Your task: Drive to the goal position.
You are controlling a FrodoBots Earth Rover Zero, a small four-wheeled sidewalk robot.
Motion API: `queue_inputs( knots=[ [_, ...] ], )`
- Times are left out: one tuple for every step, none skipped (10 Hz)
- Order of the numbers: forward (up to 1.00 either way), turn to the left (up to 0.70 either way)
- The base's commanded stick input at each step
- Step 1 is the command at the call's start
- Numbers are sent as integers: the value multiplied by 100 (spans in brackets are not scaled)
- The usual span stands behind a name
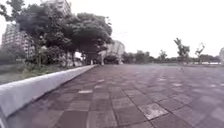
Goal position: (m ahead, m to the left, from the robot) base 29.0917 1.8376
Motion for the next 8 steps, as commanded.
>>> queue_inputs(
  knots=[
    [100,0],
    [100,0],
    [100,0],
    [100,0],
    [100,0],
    [100,0],
    [100,0],
    [100,0]
  ],
)
